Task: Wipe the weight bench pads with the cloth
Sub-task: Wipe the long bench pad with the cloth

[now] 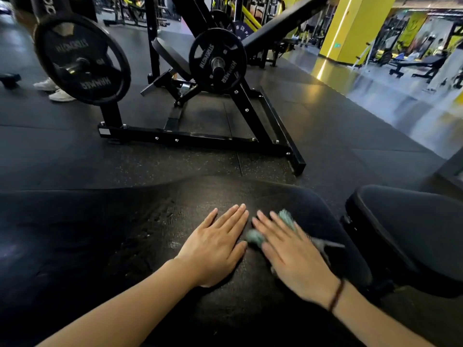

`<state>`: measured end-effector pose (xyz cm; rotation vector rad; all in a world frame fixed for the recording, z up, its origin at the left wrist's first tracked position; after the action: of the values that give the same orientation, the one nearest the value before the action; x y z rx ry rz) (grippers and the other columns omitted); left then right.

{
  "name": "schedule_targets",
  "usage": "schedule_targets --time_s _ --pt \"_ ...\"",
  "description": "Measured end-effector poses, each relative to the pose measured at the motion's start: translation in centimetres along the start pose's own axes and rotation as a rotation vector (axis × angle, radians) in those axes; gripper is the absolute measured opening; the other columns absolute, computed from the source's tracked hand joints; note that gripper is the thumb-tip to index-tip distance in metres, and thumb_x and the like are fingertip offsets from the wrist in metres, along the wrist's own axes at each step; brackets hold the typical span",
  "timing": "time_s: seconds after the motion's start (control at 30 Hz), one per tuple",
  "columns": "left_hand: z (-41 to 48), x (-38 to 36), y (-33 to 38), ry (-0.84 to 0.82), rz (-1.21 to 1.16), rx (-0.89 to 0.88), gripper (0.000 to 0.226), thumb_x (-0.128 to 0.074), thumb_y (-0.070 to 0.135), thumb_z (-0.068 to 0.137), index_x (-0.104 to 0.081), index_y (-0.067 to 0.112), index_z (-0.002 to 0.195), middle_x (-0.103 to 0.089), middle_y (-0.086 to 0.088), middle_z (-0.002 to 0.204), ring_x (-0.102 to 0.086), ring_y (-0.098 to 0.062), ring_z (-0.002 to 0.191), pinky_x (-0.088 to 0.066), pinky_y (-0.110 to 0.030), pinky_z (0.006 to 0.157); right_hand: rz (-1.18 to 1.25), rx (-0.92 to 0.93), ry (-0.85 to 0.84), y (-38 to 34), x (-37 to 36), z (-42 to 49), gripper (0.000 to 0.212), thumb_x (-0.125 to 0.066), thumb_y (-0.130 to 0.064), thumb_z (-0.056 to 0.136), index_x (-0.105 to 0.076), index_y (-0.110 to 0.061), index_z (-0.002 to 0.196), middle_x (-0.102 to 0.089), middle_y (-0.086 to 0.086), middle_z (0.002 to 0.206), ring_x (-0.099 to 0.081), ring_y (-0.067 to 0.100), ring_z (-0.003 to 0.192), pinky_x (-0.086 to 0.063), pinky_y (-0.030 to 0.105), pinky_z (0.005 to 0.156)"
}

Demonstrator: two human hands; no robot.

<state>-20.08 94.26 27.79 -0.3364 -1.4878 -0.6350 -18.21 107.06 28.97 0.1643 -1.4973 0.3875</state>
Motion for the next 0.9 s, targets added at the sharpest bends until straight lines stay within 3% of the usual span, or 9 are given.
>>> schedule_targets --time_s 0.13,0.23,0.43,0.57,0.63,0.73,0.9 --pt "-0.1 0.1 0.1 -0.007 0.014 0.003 0.065 -0.004 0.048 0.092 0.011 0.019 0.149 0.017 0.006 0.156 0.021 -0.005 0.141 0.014 -0.031 0.115 0.008 -0.17 -0.053 3.0 -1.3 10.0 0.05 -0.016 -0.037 0.101 -0.011 -0.03 0.15 -0.004 -0.013 0.158 0.001 0.009 0.145 -0.002 0.042 0.118" --pt "-0.1 0.2 0.2 -0.041 0.011 -0.005 0.061 -0.01 0.046 0.098 0.011 0.018 0.149 0.019 0.006 0.155 0.022 -0.004 0.14 0.013 -0.032 0.116 0.009 -0.23 -0.07 3.1 -1.6 12.3 0.05 -0.018 -0.034 0.102 -0.011 -0.025 0.151 -0.004 -0.009 0.159 0.001 0.012 0.146 0.0 0.043 0.118" --pt "-0.1 0.0 0.1 -0.011 0.023 -0.02 0.079 0.013 0.049 0.077 0.012 0.016 0.149 0.019 0.003 0.156 0.022 -0.006 0.14 0.016 -0.029 0.113 0.044 -0.086 -0.018 -2.2 -1.0 -1.9 0.059 -0.007 -0.046 0.092 -0.01 -0.03 0.148 -0.007 -0.016 0.156 -0.003 0.003 0.144 -0.009 0.033 0.118" --pt "-0.2 0.1 0.1 0.009 0.014 -0.022 0.077 0.013 0.048 0.078 0.013 0.017 0.149 0.021 0.004 0.155 0.024 -0.009 0.14 0.019 -0.03 0.111 0.019 -0.009 -0.02 -3.2 -0.8 -7.8 0.048 -0.021 -0.043 0.097 -0.032 -0.033 0.143 -0.035 -0.017 0.149 -0.03 0.002 0.137 -0.028 0.03 0.101" --pt "-0.2 0.1 0.1 0.016 0.009 -0.025 0.074 0.011 0.048 0.081 0.012 0.017 0.149 0.02 0.004 0.155 0.024 -0.01 0.14 0.02 -0.031 0.111 0.011 -0.009 -0.033 -2.4 -0.4 -5.2 0.05 -0.023 -0.044 0.096 -0.035 -0.034 0.143 -0.032 -0.018 0.15 -0.028 0.003 0.138 -0.023 0.028 0.106" --pt "-0.1 0.1 0.1 0.019 0.012 -0.02 0.073 0.009 0.048 0.082 0.011 0.018 0.149 0.02 0.005 0.154 0.022 -0.008 0.141 0.017 -0.029 0.113 0.038 -0.041 0.025 0.0 -0.3 1.9 0.061 -0.006 -0.047 0.091 -0.02 -0.032 0.148 -0.014 -0.017 0.155 -0.008 0.004 0.144 -0.008 0.029 0.117" --pt "0.0 0.2 0.2 -0.019 0.033 -0.024 0.076 0.013 0.052 0.079 0.015 0.02 0.147 0.024 0.008 0.151 0.023 -0.005 0.14 0.016 -0.029 0.113 0.023 -0.228 -0.029 3.4 -1.7 11.1 0.049 -0.022 -0.034 0.101 -0.017 -0.025 0.15 -0.011 -0.009 0.158 -0.005 0.012 0.146 -0.008 0.042 0.118"
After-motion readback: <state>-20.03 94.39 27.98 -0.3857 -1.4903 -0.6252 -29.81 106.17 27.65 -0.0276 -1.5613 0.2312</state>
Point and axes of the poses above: each hand's wrist, its own z-axis towards the middle knuckle, its own x-axis out of the back of the hand, y = z × x, the point moved 7 cm from there along z, towards the middle knuckle
